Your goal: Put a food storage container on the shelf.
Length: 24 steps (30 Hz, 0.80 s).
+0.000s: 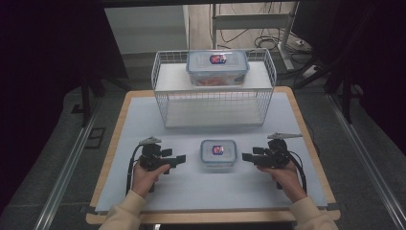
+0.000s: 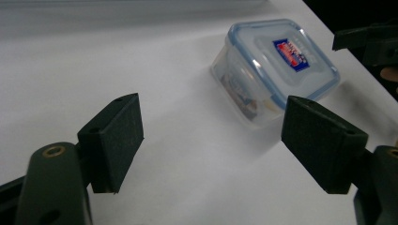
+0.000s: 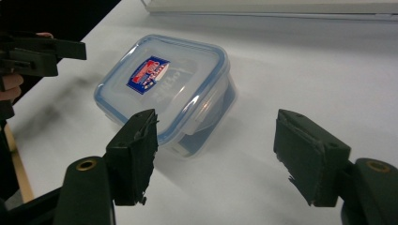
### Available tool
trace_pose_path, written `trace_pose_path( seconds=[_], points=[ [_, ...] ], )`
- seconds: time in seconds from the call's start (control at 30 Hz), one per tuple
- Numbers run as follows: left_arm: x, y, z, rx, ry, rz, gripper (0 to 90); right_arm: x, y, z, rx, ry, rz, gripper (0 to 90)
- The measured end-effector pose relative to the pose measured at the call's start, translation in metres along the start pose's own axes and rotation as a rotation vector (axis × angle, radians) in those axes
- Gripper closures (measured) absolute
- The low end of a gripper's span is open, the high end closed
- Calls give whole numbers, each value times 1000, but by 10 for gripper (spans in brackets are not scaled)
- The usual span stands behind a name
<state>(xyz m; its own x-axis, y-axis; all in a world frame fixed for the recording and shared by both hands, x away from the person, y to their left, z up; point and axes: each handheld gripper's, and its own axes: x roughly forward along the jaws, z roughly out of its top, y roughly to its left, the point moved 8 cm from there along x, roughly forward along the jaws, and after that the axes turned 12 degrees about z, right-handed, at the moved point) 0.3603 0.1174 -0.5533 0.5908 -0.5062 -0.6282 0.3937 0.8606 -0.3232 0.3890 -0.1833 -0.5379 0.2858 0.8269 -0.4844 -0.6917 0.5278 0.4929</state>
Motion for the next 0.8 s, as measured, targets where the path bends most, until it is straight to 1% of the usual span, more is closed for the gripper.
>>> trace_pose_path(
  seconds=[0.1, 0.13, 0.2, 0.3, 0.33, 0.43, 0.5, 0.6, 0.63, 0.77, 0.8],
  points=[
    [4, -5, 4, -12, 10, -17, 207, 0, 1, 2, 5, -2, 13, 273],
    [7, -7, 6, -21, 20, -32, 207, 0, 1, 3, 5, -3, 23, 269],
    [12, -11, 10, -21, 30, -45, 199, 3, 2, 5, 12, -1, 29, 264],
    [16, -15, 14, -18, 34, -51, 198, 11, 1, 11, 28, 2, 47, 262],
    [20, -16, 16, -33, 36, -61, 199, 13, 1, 12, 31, 7, 48, 261],
    [30, -20, 17, -36, 62, -68, 198, 22, -2, 12, 40, 29, 52, 259],
    [36, -24, 19, -48, 76, -86, 199, 25, -4, 12, 52, 36, 57, 257],
    [46, -29, 21, -50, 93, -93, 199, 32, -5, 12, 67, 45, 64, 251],
    [50, -31, 22, -57, 94, -103, 200, 33, -4, 12, 69, 52, 67, 249],
    [59, -36, 19, -63, 120, -123, 201, 42, -2, 12, 77, 67, 78, 246],
    [60, -36, 18, -60, 126, -121, 203, 44, -2, 12, 79, 71, 79, 246]
  ],
)
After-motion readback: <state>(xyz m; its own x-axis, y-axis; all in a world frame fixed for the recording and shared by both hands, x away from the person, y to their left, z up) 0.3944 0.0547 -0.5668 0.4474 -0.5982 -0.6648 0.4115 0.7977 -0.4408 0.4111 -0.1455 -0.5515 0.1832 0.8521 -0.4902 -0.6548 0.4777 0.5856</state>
